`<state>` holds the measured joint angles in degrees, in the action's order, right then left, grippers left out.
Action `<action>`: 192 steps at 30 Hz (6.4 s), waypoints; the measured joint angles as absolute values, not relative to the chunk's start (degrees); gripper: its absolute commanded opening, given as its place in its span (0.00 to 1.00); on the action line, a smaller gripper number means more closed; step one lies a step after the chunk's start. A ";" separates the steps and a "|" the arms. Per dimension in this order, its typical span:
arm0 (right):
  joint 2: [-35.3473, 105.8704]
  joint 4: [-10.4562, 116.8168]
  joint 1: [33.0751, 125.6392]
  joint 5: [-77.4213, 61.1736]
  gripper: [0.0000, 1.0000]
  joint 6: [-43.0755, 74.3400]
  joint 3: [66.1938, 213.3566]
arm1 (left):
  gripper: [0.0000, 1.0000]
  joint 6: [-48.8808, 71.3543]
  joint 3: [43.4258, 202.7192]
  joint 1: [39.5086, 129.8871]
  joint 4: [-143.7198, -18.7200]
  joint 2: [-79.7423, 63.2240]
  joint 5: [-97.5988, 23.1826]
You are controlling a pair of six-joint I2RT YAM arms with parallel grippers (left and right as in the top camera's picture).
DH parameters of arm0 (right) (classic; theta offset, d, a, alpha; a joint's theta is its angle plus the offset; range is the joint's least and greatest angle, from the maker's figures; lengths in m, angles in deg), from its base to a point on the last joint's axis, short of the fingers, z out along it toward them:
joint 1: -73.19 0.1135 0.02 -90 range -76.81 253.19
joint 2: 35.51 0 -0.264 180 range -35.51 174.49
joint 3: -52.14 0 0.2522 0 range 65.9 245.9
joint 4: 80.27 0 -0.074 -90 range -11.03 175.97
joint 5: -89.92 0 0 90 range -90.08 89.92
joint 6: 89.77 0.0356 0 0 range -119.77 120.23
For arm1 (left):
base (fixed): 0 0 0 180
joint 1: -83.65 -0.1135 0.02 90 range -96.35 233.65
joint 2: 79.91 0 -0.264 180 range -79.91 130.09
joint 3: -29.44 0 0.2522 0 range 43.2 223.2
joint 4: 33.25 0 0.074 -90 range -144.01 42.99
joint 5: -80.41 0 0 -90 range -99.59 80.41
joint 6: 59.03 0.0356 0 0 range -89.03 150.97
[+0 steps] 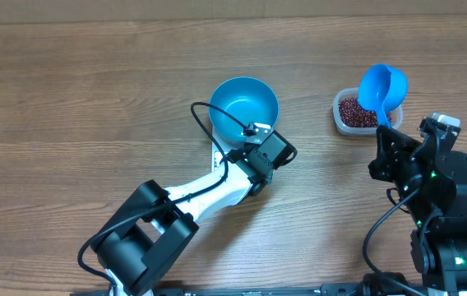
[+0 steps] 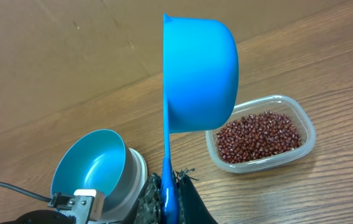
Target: Scoop item into bowl and weigh 150g on scale
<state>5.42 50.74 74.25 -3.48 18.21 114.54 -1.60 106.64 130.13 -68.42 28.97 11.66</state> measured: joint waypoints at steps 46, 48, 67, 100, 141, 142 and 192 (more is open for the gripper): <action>5.42 45.67 74.25 -5.73 0.04 16.92 114.56 | 0.04 3.38 118.61 120.93 -104.07 -12.53 14.81; 5.42 45.37 74.25 -5.84 0.04 16.83 114.56 | 0.04 4.87 118.61 118.59 -104.05 -13.54 12.08; 5.42 42.81 74.23 -6.32 0.04 15.44 114.56 | 0.99 19.60 116.78 114.28 -103.20 -13.78 -3.44; 39.75 20.54 74.01 7.01 0.04 2.34 155.26 | 1.00 19.62 116.69 114.28 -104.22 -13.78 -3.68; 56.17 17.17 74.01 14.53 0.04 0.00 156.88 | 0.99 19.62 116.69 114.28 -105.71 -14.08 -8.53; 56.17 17.04 74.01 14.51 0.04 -0.02 156.88 | 0.99 19.64 116.69 114.28 -105.71 -14.37 -8.90; 56.17 16.19 74.01 14.55 0.04 0.03 156.88 | 0.99 19.99 116.91 114.30 -114.61 -16.16 -9.17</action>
